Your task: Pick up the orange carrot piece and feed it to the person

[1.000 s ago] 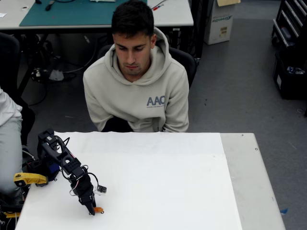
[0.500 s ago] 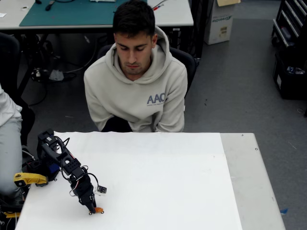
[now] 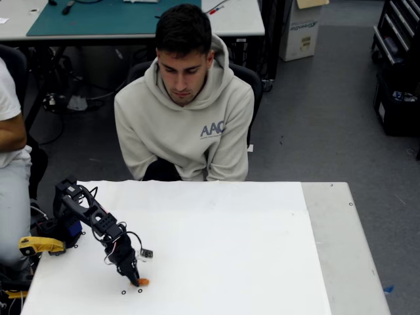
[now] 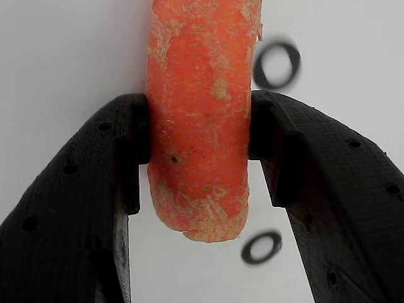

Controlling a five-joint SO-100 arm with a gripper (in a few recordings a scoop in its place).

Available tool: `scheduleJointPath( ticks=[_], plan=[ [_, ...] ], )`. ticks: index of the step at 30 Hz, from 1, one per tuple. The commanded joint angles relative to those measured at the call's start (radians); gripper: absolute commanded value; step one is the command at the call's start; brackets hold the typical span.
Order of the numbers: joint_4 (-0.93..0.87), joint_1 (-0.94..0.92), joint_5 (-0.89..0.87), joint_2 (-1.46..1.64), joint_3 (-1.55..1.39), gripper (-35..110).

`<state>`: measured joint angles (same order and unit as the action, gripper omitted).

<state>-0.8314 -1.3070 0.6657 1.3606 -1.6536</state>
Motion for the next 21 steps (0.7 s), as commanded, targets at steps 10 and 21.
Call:
scheduleJointPath(
  ticks=[10,21],
  plan=[
    [0.006,0.272,0.006,0.202,0.282,-3],
    [0.005,0.508,0.018,0.172,0.555,-3]
  ],
)
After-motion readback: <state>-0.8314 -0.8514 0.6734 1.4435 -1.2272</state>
